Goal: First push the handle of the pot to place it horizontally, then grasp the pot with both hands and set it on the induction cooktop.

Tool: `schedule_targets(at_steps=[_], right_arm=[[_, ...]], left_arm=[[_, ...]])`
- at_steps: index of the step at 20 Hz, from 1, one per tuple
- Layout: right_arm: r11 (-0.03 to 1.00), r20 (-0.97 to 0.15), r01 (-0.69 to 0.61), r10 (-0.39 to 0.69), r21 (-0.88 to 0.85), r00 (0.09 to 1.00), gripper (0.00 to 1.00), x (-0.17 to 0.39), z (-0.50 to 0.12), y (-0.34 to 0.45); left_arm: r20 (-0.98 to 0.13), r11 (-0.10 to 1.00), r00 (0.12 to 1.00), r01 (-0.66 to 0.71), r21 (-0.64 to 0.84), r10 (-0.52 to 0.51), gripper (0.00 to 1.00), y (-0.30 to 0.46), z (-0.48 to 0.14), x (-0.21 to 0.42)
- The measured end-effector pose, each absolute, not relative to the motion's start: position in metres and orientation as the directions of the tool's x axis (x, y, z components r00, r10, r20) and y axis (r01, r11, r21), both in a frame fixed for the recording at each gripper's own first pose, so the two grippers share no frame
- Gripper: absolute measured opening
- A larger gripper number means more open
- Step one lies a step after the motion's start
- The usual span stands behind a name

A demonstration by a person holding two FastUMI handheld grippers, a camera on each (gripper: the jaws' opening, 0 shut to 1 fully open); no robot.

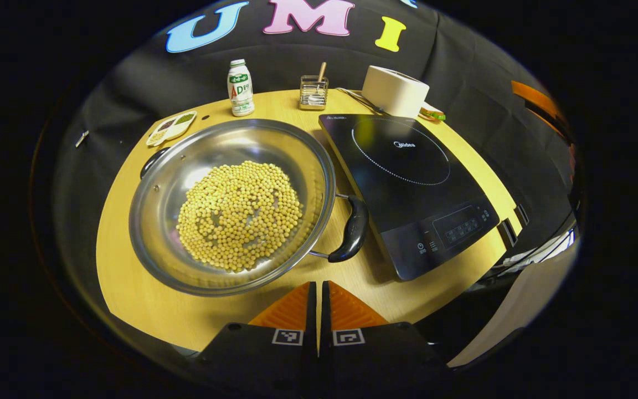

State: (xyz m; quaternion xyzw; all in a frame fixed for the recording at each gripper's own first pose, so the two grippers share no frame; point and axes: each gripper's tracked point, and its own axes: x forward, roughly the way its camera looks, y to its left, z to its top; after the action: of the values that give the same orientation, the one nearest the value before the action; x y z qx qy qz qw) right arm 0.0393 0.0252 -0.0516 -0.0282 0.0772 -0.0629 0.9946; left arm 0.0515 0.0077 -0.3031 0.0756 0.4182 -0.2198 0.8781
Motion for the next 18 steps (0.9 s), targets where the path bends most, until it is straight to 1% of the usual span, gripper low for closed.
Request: schedule_targets(at_steps=[3, 5, 11, 18], right_arm=[[0.985, -0.153, 0.160, -0.168, -0.061, 0.974, 0.98, 0.039, -0.053, 0.010], [0.980, -0.153, 0.185, -0.194, -0.067, 0.969, 0.98, 0.037, -0.054, -0.001], [0.974, -0.150, 0.221, -0.227, -0.056, 0.962, 0.98, 0.032, -0.053, -0.016], [0.965, -0.149, 0.260, -0.262, -0.034, 0.954, 0.98, 0.029, -0.053, -0.031]], left_arm=[[-0.783, 0.887, 0.519, 0.453, -0.086, -0.341, 0.05, -0.006, -0.311, 0.055], [-0.784, 0.885, 0.517, 0.458, -0.085, -0.343, 0.05, -0.011, -0.311, 0.061], [-0.789, 0.861, 0.512, 0.507, -0.042, -0.340, 0.05, -0.031, -0.307, 0.073], [-0.785, 0.864, 0.515, 0.501, -0.051, -0.345, 0.05, -0.049, -0.302, 0.090]])
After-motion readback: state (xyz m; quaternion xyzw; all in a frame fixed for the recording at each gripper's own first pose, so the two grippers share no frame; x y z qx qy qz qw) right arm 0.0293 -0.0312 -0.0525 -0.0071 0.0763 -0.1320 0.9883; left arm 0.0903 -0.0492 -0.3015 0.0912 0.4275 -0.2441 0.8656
